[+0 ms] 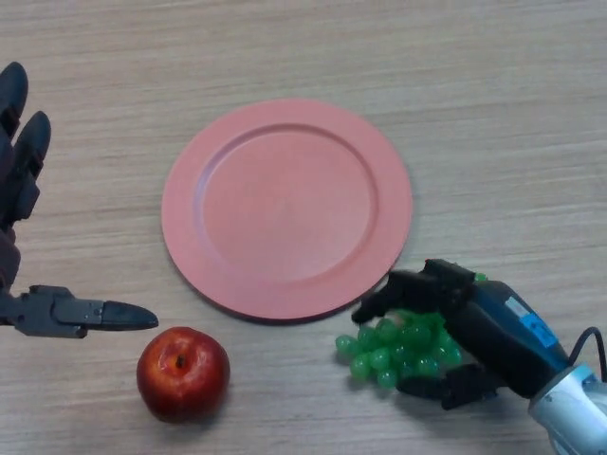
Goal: Pick up the green grapes and place it on the plate
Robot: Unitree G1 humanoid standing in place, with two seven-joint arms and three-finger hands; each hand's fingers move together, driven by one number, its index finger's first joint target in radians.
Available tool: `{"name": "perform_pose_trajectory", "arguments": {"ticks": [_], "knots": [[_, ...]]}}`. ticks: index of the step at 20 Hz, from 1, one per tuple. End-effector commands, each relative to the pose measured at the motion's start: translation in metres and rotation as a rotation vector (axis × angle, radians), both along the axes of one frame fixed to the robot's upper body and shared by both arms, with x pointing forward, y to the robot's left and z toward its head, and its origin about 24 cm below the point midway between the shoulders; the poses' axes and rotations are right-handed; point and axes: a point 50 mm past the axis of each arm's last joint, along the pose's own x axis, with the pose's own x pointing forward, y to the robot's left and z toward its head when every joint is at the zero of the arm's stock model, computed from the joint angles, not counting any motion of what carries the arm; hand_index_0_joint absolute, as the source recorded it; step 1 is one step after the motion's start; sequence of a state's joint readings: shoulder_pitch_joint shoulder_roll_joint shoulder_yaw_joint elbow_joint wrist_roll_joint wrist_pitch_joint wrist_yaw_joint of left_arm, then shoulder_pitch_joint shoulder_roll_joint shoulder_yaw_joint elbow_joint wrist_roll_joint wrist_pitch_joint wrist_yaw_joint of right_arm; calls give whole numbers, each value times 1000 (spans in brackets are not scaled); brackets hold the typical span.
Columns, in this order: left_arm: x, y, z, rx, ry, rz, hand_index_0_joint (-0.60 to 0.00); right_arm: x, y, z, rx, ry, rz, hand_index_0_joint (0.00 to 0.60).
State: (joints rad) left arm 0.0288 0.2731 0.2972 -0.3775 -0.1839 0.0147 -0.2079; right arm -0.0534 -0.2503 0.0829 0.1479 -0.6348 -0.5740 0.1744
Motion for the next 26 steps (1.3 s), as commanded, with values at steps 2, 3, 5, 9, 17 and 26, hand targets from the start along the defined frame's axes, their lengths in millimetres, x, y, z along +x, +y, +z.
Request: {"name": "perform_pose_trajectory", "arguments": {"ticks": [2, 3, 5, 9, 17, 26], "knots": [[-17, 12, 39, 82, -265, 71, 0, 1, -8, 30, -16, -142, 2, 600], [-18, 13, 39, 79, -270, 74, 0, 1, -7, 43, -5, -158, -6, 600], [-19, 13, 38, 74, -271, 76, 0, 0, -2, 70, 53, -186, -4, 600], [-21, 13, 38, 61, -267, 71, 0, 3, 17, 125, -10, -390, 27, 600], [-27, 20, 40, 25, -276, 66, 0, 29, 91, 190, -182, -665, 172, 600], [-29, 25, 37, 4, -268, 70, 0, 42, 117, 210, 54, -582, 57, 600]]}}
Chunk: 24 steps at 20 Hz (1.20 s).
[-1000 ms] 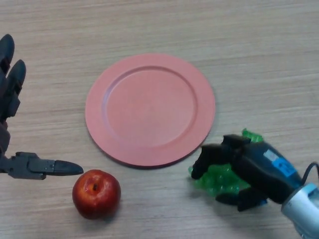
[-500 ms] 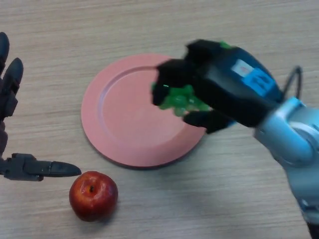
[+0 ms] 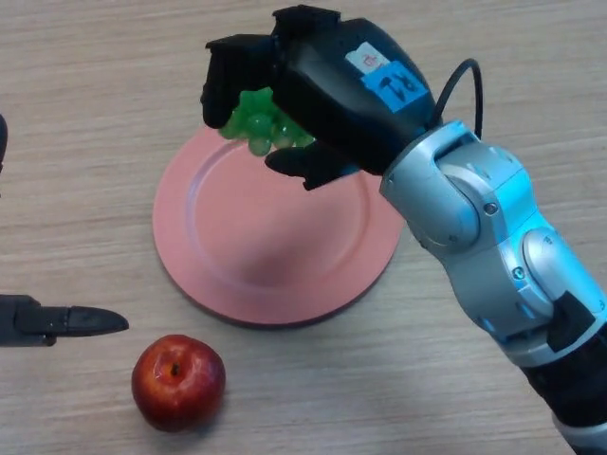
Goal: Pick up the green grapes and place it on the plate
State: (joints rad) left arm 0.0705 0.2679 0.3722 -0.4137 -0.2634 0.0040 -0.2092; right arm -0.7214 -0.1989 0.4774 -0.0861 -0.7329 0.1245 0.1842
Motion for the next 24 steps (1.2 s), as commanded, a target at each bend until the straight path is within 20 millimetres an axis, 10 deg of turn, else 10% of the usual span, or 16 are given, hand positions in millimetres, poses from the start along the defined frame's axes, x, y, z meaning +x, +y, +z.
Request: {"name": "perform_pose_trajectory", "arguments": {"ticks": [1, 7, 12, 24], "knots": [[-15, 10, 32, 65, -225, 39, 0, -12, 1, 45, 188, -168, 70, 600], [-10, 3, 33, 75, -214, 17, 0, -16, -1, 46, 250, -112, 80, 0], [-10, -2, 34, 84, -219, 2, 0, -19, -5, 45, 274, -73, 85, 0], [-11, -15, 48, 102, -230, -91, 0, -67, -90, 14, 737, 322, 60, 0]]}}
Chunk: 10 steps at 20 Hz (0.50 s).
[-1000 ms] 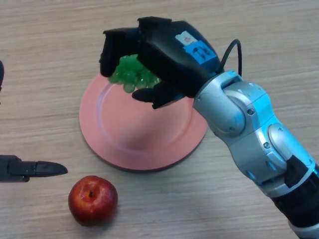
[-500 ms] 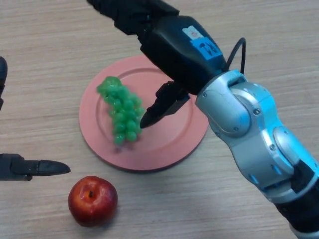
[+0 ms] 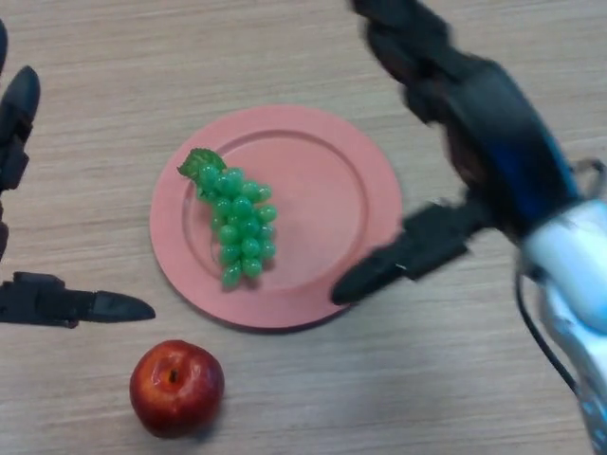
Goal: Pick up the green grapes and place it on the plate
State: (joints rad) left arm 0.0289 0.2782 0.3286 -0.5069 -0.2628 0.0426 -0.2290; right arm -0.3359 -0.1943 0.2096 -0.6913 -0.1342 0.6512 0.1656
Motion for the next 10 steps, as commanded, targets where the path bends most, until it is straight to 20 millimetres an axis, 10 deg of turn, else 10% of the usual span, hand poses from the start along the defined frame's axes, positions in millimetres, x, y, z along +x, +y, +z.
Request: {"name": "perform_pose_trajectory", "arguments": {"ticks": [1, 10], "knots": [[-13, 6, 25, 52, -155, -4, 0, -21, -20, 22, 95, -194, 5, 0], [-8, 12, 24, 48, -129, 24, 0, -35, -46, 15, 168, -221, -50, 0]]}}
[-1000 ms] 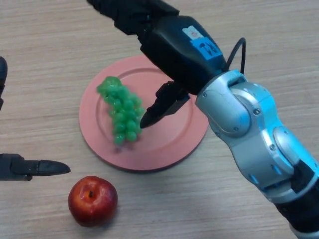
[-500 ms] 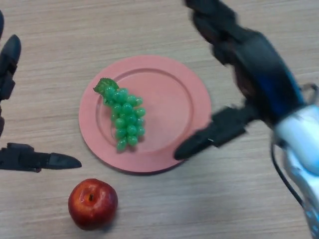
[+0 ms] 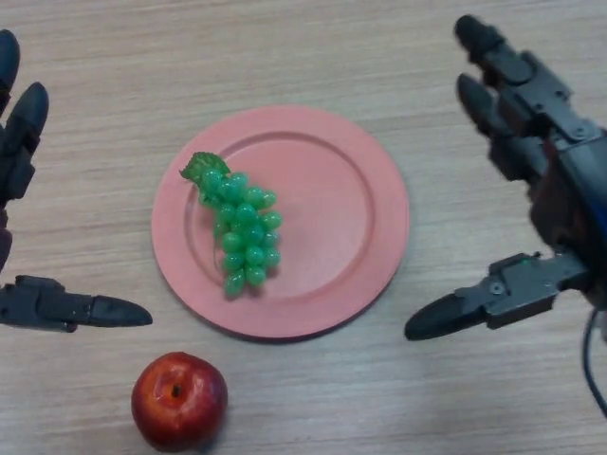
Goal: Pick up the green grapes and place it on the plate
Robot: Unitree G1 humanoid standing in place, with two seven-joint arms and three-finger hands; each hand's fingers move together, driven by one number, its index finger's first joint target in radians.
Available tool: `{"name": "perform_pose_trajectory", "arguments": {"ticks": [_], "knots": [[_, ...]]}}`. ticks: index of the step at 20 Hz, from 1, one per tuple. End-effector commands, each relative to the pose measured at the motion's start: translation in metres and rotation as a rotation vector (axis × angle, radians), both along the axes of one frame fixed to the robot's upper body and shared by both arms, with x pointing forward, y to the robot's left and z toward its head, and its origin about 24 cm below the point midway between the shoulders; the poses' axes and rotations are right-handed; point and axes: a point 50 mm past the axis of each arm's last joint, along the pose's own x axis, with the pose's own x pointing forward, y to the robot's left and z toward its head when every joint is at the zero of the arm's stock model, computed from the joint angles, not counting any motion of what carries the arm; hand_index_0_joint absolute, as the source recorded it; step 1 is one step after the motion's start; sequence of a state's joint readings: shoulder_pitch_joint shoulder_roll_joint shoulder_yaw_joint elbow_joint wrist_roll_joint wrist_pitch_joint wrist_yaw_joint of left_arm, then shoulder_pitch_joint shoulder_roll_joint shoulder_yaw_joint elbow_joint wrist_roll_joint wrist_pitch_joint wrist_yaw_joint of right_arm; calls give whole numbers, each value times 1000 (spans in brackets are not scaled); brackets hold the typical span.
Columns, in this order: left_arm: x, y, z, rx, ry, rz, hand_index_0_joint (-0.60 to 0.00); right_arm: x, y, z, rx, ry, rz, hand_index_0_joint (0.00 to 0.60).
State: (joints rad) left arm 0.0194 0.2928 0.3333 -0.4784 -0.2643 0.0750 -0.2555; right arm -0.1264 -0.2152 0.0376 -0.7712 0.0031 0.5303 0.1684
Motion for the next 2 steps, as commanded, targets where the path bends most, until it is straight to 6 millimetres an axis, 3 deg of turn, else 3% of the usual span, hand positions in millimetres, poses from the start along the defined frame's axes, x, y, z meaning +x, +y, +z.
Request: {"name": "perform_pose_trajectory", "arguments": {"ticks": [1, 2], "knots": [[-14, 7, 28, 33, -178, 41, 0, -15, -6, 31, 45, -239, -2, 0], [-14, 6, 28, 33, -176, 41, 0, -16, -6, 31, 45, -243, -2, 0]]}}
